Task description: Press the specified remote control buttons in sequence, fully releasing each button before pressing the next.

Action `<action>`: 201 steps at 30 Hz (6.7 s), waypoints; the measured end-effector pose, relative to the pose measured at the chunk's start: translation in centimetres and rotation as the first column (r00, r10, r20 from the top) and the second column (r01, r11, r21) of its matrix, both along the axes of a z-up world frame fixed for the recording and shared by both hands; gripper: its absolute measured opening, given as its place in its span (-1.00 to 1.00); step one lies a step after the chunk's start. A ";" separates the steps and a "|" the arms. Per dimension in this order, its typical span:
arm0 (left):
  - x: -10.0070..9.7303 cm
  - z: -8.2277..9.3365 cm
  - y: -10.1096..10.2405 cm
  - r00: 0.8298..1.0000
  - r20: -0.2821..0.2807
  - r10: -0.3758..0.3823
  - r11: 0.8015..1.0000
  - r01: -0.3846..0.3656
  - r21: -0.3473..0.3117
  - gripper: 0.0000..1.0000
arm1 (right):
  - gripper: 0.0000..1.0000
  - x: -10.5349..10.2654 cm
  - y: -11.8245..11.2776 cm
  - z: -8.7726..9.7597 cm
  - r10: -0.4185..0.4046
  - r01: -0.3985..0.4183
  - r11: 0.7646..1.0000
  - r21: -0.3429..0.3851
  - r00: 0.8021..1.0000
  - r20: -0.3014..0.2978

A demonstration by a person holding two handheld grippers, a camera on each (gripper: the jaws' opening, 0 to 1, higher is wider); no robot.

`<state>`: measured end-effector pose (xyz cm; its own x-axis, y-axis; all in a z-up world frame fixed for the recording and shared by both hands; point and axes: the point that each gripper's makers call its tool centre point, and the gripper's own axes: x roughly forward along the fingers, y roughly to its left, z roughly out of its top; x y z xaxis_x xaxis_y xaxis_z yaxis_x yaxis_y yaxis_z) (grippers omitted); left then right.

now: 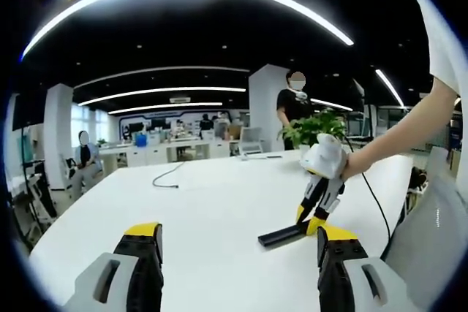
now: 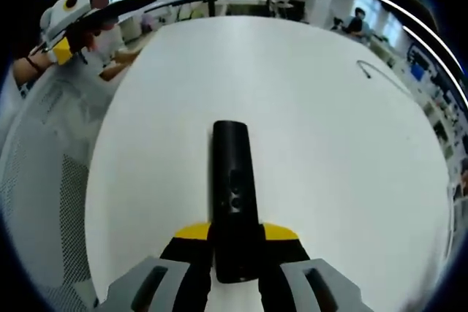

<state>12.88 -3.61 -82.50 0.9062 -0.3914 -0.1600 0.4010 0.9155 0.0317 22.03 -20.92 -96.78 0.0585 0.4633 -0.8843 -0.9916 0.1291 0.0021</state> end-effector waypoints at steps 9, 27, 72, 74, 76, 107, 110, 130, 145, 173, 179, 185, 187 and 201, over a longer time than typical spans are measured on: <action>-0.1 -0.3 -0.2 1.000 -0.010 -0.008 1.000 0.008 0.008 0.79 | -0.58 1.3 -0.1 0.0 0.000 0.000 1.000 -0.014 1.000 -0.008; 0.0 -0.4 -0.3 1.000 -0.018 -0.017 1.000 0.017 0.013 0.77 | -0.58 3.4 -0.1 -0.1 0.034 -0.034 0.999 -0.041 0.999 -0.013; -0.1 -2.0 -0.5 0.995 -0.088 -0.036 0.999 0.039 0.035 0.70 | -0.58 8.5 -0.2 -0.2 0.073 -0.076 0.992 -0.098 0.997 -0.031; -0.1 -2.1 -0.6 0.994 -0.097 -0.041 0.999 0.044 0.028 0.67 | -0.58 8.8 -0.2 -0.2 0.070 -0.072 0.993 -0.094 0.997 -0.031; -0.2 -2.2 -0.8 0.993 -0.110 -0.051 0.998 0.054 0.021 0.62 | -0.58 9.0 -0.2 -0.2 0.066 -0.068 0.994 -0.088 0.997 -0.029; -0.2 -2.4 -0.7 0.990 -0.131 -0.049 0.999 0.049 -0.010 0.62 | 0.44 9.6 0.4 3.3 -0.441 0.471 0.736 0.486 0.878 -0.184; -0.2 -2.4 -0.7 0.989 -0.136 -0.051 0.999 0.049 -0.018 0.63 | 0.75 10.8 -0.3 5.2 -0.532 0.535 0.625 0.569 0.825 -0.191; -0.2 -1.7 -0.6 0.993 -0.109 -0.043 0.998 0.037 -0.056 0.75 | 0.98 2.5 -5.5 10.7 -0.680 0.531 0.481 0.698 0.728 -0.085; -0.4 -1.4 -0.6 0.994 -0.098 -0.046 0.997 0.040 -0.062 0.74 | 0.98 -4.5 -9.3 11.5 -0.728 0.546 0.499 0.672 0.685 -0.016; -0.3 -0.9 -0.1 0.998 -0.062 -0.011 0.999 0.009 -0.037 0.73 | 0.89 -6.6 -12.0 12.9 -0.798 0.574 0.418 0.704 0.602 -0.016; -0.2 -0.6 0.3 0.998 -0.057 0.005 0.997 -0.009 -0.082 0.75 | 0.88 -6.5 -12.4 13.1 -0.808 0.575 0.404 0.712 0.588 -0.016; -0.2 -0.5 0.1 0.999 -0.036 0.003 0.999 -0.004 -0.043 0.75 | 0.87 -6.5 -12.5 12.9 -0.812 0.584 0.405 0.703 0.583 -0.017; -0.3 -0.4 0.0 0.999 -0.034 -0.002 0.999 0.000 -0.044 0.75 | 0.87 -6.5 -12.5 13.0 -0.813 0.580 0.409 0.704 0.582 -0.006; -0.3 -0.5 -0.1 0.999 -0.039 -0.012 0.999 0.010 -0.048 0.74 | 0.82 -6.7 -12.3 12.8 -0.801 0.571 0.436 0.696 0.598 0.010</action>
